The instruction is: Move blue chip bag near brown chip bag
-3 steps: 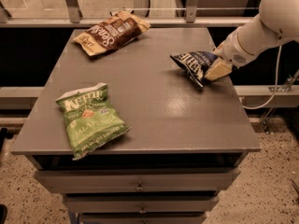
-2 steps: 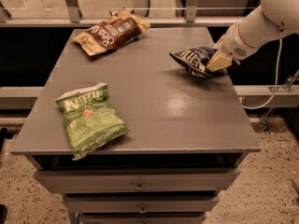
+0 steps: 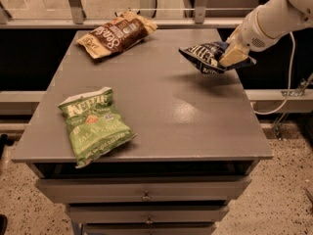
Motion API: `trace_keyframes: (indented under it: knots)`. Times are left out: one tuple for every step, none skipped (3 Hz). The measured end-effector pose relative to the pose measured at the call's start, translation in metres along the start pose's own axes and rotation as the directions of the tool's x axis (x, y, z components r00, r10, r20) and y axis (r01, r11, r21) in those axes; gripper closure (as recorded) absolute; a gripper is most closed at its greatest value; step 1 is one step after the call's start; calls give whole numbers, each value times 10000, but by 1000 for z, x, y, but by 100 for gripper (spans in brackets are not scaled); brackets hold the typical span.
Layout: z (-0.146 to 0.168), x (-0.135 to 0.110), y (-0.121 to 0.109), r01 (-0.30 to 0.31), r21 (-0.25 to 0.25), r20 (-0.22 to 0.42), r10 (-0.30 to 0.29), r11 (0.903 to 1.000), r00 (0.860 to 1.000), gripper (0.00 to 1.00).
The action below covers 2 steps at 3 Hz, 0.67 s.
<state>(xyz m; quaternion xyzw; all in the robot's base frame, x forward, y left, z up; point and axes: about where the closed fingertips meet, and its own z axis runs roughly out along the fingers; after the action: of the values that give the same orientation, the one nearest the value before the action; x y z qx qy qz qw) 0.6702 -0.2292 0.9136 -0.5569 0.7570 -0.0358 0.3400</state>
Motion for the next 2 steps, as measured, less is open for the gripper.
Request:
trace_keyframes:
  knots:
    - [12,-3,1,2,-62,332,0,10000,9994,100]
    - [41,-38,-23,646,197,1083,-664,9977,9919,100]
